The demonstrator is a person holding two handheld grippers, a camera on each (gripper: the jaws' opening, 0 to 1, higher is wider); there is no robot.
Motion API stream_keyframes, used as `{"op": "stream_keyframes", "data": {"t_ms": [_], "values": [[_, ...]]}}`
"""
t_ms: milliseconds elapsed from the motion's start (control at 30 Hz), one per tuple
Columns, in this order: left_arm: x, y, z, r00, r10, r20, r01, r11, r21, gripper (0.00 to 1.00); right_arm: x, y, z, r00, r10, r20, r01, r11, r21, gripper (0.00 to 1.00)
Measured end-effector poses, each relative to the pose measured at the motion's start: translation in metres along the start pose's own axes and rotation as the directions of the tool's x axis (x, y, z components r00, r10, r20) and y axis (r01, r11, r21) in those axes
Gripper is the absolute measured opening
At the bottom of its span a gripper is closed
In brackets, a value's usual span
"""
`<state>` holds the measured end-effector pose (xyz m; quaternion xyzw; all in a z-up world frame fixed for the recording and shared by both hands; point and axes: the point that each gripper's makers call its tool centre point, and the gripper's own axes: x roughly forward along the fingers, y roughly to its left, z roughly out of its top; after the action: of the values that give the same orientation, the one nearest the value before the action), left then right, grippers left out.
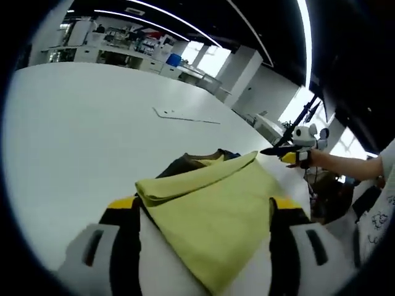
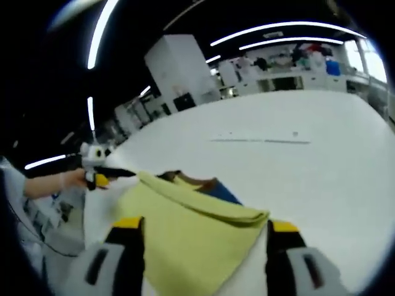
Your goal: Fold the garment on the visible template until the final outline fits inside the template.
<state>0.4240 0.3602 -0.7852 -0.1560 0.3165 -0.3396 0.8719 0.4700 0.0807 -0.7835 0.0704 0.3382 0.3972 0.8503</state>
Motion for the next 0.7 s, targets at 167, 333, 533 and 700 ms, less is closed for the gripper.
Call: {"op": "stream_keyframes", "data": {"t_ms": [167,333,533,700], "values": [[0.009,-0.007,-0.005,0.999,-0.016,-0.030,0.017,1.000,0.010,0.83,0.005,0.004,-0.008,0.999,0.026,-0.028,-0.026,1.000,0.000,0.80],[0.016,-0.014,-0.012,0.998,-0.027,-0.054,0.028,1.000,0.007,0.83,0.010,0.007,-0.015,0.998,0.041,-0.046,-0.041,0.999,0.002,0.79],[0.021,-0.014,-0.015,0.998,-0.029,-0.064,0.028,1.000,-0.003,0.82,0.017,0.007,-0.019,0.997,0.050,-0.054,-0.049,0.999,0.019,0.78],[0.027,-0.011,-0.005,0.998,-0.026,-0.050,0.027,1.000,0.001,0.81,0.024,0.004,-0.015,0.998,0.046,-0.044,-0.045,0.999,0.027,0.77]]}}
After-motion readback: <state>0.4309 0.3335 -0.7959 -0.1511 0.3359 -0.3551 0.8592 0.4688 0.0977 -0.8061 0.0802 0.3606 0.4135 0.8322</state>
